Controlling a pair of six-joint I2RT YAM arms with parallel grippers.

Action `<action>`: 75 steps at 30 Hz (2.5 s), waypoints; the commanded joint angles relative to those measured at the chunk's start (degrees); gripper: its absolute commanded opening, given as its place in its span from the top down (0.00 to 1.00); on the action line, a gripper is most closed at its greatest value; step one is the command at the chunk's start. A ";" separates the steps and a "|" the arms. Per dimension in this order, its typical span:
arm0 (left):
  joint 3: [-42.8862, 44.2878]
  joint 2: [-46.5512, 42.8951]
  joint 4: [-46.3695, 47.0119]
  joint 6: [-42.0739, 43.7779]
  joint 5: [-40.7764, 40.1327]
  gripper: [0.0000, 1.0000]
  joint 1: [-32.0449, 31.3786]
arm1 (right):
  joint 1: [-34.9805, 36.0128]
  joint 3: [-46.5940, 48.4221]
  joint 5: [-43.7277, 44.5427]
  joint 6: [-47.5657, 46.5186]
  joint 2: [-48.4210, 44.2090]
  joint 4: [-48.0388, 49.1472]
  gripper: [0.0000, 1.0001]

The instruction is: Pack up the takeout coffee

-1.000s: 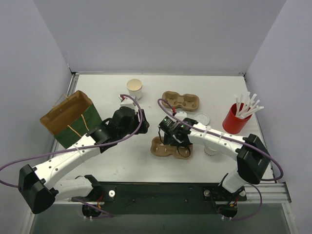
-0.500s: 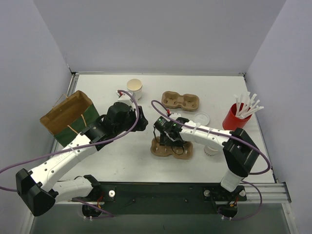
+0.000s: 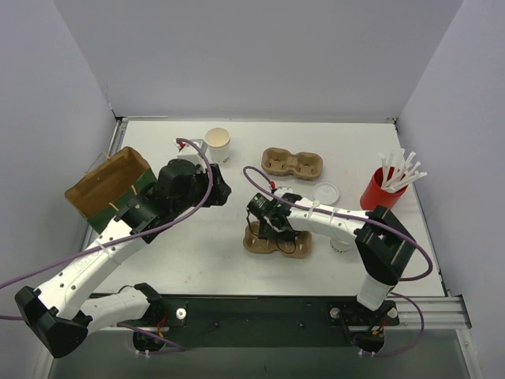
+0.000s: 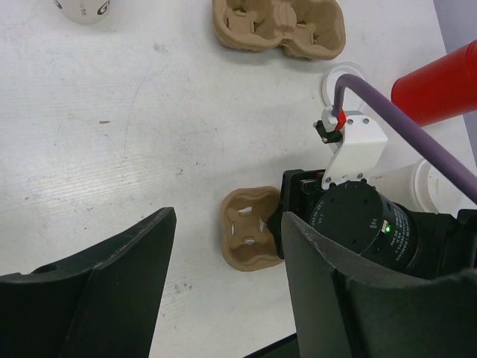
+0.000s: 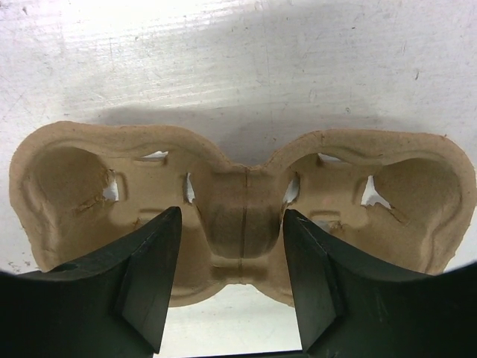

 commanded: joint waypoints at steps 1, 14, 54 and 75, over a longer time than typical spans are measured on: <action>2.66 -1.44 -0.93 1.42 0.09 0.31 0.83 | 0.77 -0.90 2.59 1.67 -0.39 -2.48 0.48; 8.09 -3.02 -4.70 1.95 -2.71 0.31 4.52 | 1.30 -1.25 1.36 1.40 1.45 -0.72 0.52; 38.34 16.29 -25.18 29.72 -30.23 0.32 30.62 | 0.16 14.47 -3.65 -13.80 -8.66 -7.05 0.71; 28.86 6.21 -28.96 22.69 -6.59 0.43 31.68 | -0.46 13.25 -4.79 -14.07 -9.80 -7.14 0.71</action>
